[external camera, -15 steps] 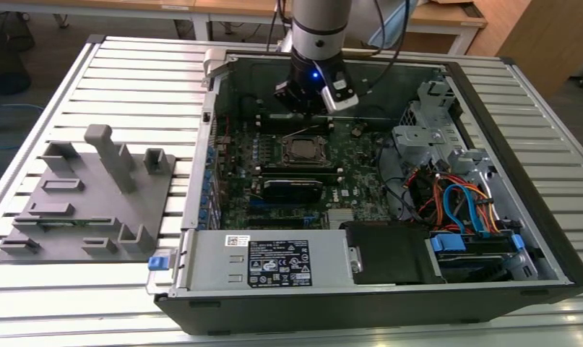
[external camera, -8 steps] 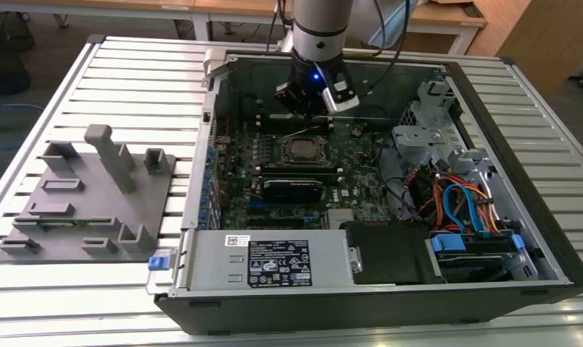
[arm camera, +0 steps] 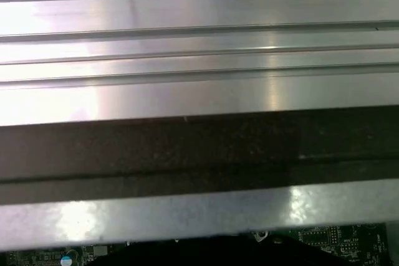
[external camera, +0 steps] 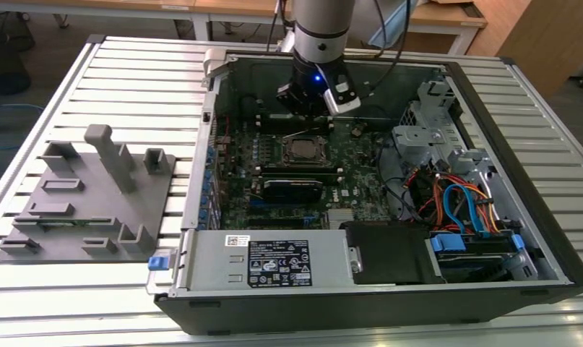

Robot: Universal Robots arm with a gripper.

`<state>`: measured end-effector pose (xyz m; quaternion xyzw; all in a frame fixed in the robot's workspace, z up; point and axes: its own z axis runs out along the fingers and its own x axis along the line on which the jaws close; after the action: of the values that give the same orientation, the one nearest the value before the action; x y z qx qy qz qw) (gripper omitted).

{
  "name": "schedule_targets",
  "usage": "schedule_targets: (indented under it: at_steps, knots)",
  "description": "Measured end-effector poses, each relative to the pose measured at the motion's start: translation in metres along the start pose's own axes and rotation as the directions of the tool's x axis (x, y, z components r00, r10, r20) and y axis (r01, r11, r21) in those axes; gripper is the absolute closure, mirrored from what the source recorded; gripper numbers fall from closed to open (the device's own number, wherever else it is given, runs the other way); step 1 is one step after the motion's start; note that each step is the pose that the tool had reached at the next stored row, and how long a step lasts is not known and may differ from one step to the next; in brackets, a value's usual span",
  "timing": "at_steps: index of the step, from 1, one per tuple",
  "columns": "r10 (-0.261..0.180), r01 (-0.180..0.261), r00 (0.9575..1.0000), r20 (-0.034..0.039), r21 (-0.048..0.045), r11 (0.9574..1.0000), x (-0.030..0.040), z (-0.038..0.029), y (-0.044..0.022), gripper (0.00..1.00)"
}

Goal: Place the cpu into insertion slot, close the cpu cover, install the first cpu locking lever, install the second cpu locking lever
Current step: 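Install the first cpu locking lever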

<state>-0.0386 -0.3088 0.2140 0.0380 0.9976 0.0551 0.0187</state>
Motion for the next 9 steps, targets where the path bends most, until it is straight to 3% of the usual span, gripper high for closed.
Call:
schedule_targets:
  at_steps: [9]
  knots:
    - [0.000, 0.000, 1.0000, 0.0001, 0.0004, 1.0000, -0.0040, 0.0038, -0.0001, 0.90]
